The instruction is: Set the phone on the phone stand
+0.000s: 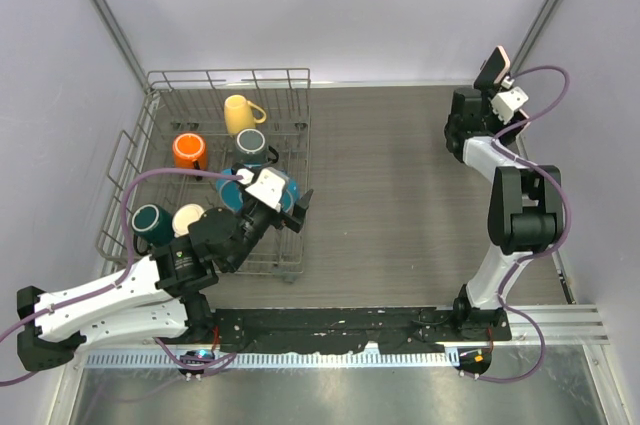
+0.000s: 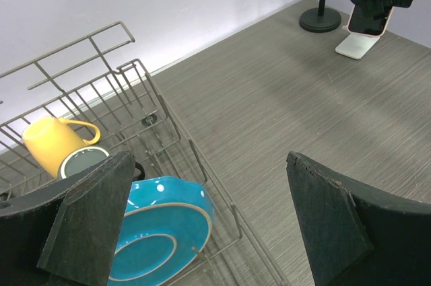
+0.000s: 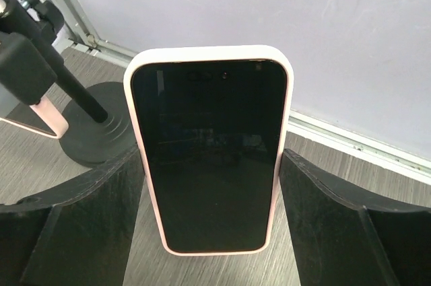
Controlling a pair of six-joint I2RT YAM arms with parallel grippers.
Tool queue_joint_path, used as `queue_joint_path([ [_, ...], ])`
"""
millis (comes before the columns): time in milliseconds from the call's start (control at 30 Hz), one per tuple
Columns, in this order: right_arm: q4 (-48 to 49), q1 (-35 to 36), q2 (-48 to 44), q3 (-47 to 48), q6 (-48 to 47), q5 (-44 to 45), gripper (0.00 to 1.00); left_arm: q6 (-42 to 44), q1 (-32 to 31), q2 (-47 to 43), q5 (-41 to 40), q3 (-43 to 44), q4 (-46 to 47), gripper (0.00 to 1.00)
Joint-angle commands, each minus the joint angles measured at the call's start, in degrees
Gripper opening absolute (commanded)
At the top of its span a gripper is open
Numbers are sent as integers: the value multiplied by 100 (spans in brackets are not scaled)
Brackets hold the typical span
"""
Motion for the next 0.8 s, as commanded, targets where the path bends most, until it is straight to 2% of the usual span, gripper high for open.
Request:
queue_joint_path([
  [0,2028,-25,-81,63,-935,20,0,27,-17,-10,-62,98,175,99],
  [233,2019,-25,33,345,-1155,194,0,27,-17,51,-36,106,167,99],
  [500,2176,-25,297,371,-865,959,0,71,-17,95,-71,98,175,99],
  [767,2204,-262,499,451,-769,863,0,71,-17,165,-71,98,184,99],
])
